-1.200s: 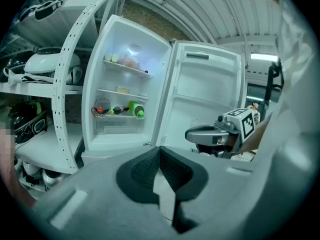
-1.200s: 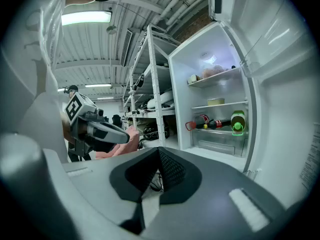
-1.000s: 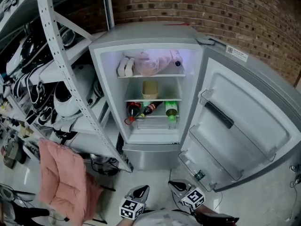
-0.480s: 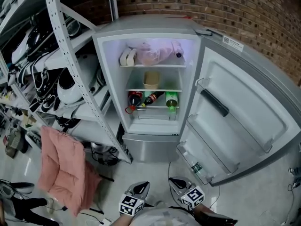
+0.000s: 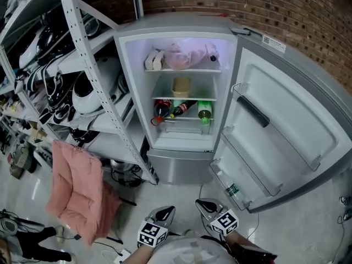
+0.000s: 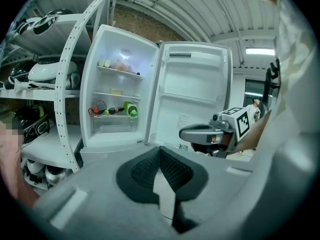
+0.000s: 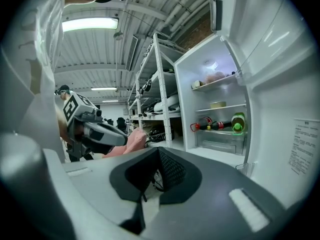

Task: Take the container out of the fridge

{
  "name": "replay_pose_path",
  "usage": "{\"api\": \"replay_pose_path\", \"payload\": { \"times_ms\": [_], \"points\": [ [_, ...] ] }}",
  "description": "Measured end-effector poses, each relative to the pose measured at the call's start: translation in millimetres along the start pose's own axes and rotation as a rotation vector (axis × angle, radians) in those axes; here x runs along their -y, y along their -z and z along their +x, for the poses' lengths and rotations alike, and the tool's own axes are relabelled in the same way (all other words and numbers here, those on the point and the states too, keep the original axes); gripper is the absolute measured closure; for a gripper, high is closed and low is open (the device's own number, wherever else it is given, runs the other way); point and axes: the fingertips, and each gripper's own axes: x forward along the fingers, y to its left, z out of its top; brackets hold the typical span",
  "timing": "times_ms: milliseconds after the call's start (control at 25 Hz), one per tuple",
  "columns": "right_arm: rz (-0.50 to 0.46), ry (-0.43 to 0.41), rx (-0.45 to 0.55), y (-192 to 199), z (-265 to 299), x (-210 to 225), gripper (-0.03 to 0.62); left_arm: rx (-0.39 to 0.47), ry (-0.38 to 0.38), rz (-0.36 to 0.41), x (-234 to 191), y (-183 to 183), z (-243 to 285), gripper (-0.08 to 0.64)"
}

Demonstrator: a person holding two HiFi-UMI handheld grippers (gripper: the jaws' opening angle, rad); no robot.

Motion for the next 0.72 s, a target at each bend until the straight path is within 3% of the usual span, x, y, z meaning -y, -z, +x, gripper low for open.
{"api": "replay_pose_path", "payload": {
  "times_ms": [400, 720],
  "points": [
    [0.018, -0.010, -0.026, 0, 32, -12, 0.586, 0.004, -0.010, -0.037, -29, 3, -14, 0.558],
    [0.020, 0.039, -0.044, -9, 64, -1, 0.586, 0.011, 0.043, -0.040, -66, -7, -6, 0.558]
  ]
}}
